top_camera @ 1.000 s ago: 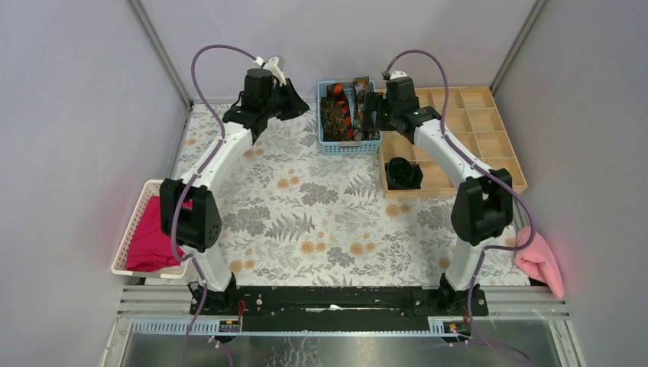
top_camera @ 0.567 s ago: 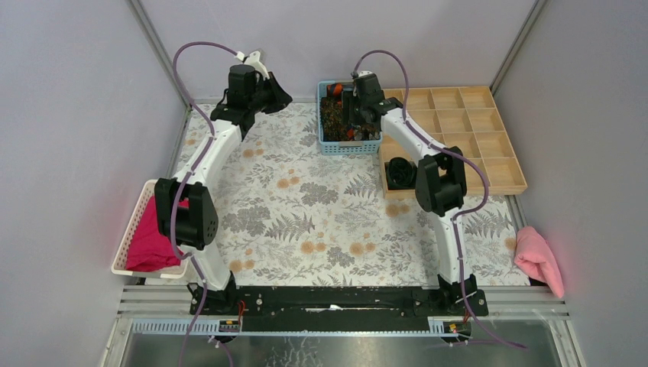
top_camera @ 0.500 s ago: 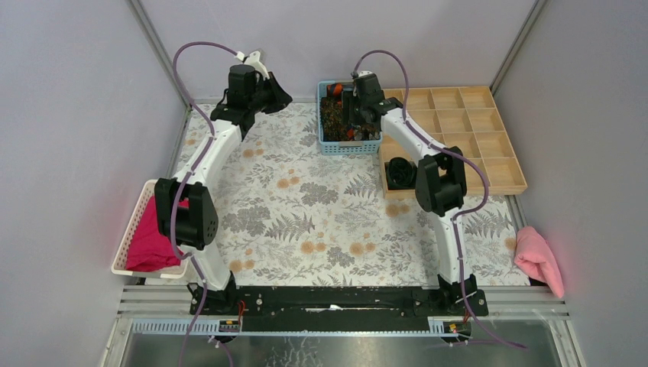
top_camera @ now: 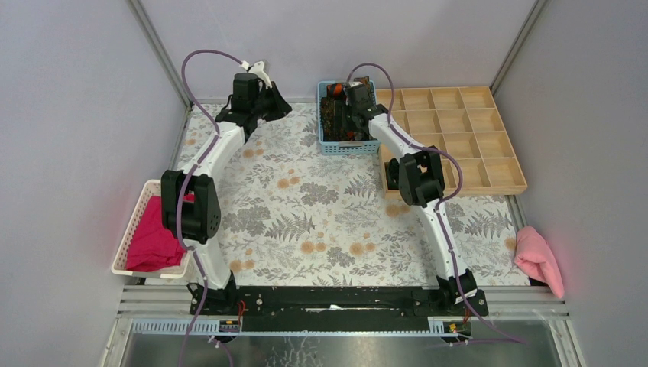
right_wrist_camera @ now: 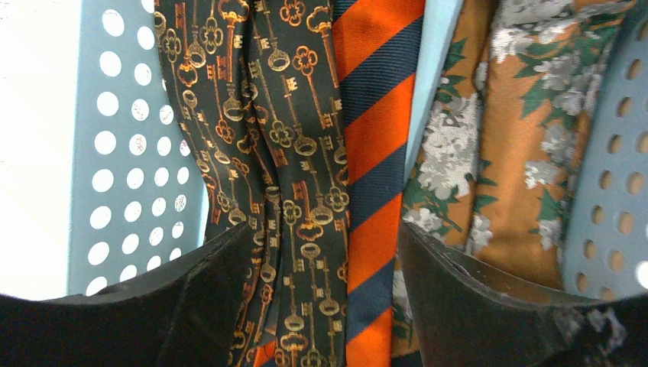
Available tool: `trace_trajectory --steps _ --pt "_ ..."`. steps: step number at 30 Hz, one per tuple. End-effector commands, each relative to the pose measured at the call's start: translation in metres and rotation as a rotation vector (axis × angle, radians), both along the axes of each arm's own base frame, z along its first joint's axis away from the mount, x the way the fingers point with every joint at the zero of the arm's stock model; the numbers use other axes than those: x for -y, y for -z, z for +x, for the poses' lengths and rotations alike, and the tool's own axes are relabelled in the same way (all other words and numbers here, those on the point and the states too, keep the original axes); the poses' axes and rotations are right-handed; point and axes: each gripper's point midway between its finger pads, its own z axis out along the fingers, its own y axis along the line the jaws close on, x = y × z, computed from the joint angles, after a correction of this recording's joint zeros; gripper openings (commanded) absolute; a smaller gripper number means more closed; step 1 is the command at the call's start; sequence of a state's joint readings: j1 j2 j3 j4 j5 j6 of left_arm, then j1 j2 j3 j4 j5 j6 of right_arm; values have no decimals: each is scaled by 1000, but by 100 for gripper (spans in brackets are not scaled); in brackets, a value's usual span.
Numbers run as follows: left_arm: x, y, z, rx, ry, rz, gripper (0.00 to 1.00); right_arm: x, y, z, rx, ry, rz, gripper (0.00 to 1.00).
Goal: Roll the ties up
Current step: Pick up the tie from the storage box.
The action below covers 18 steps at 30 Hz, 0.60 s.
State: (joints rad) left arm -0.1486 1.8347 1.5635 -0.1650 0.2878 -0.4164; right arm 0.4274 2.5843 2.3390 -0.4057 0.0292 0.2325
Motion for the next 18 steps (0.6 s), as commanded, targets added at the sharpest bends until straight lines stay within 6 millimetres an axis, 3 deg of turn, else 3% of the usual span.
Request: trace_trajectory --steps 1,6,15,18 --pt "-7 5 9 36 6 21 17 -21 -24 17 74 -25 94 79" --pt "-8 13 8 27 16 30 17 -31 -23 28 119 -23 151 79" --pt "-18 28 12 7 10 62 17 -44 -40 56 244 -1 218 79" --pt "-23 35 14 -8 5 68 17 -45 -34 59 245 -4 221 79"
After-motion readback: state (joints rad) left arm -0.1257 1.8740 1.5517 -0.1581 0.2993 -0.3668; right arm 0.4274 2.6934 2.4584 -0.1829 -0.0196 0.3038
